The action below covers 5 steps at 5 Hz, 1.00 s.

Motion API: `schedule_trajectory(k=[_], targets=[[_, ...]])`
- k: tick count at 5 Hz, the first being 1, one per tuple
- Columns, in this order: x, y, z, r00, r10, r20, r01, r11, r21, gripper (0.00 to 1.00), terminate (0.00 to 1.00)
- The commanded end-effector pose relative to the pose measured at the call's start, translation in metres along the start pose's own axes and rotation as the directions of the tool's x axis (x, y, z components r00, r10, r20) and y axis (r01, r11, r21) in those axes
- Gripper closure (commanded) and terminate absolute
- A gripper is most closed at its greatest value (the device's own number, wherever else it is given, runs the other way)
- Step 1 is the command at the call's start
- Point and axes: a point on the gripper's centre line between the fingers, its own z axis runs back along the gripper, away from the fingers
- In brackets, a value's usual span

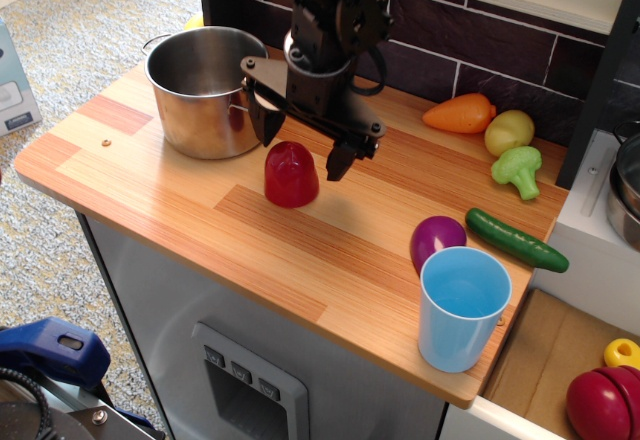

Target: Put sweet potato in pot

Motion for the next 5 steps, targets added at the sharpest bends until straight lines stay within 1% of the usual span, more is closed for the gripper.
schedule_trajectory(k=[1, 2, 3, 4, 5], targets=[[0.004, 0.002, -0.004, 0.999, 0.029, 0.014, -0.028, 0.999, -0.024, 0.00, 0.00], [0.003, 0.001, -0.009, 0.999, 0.043, -0.009, -0.044, 0.998, -0.040, 0.00, 0.00], [-0.001, 0.000, -0.012, 0.998, 0.063, -0.018, -0.063, 0.997, -0.046, 0.00, 0.00], [-0.006, -0.002, -0.016, 0.996, 0.085, 0.001, -0.085, 0.996, -0.041, 1.00, 0.00], [-0.006, -0.004, -0.007, 0.996, 0.092, -0.011, -0.092, 0.995, -0.023, 1.00, 0.00]])
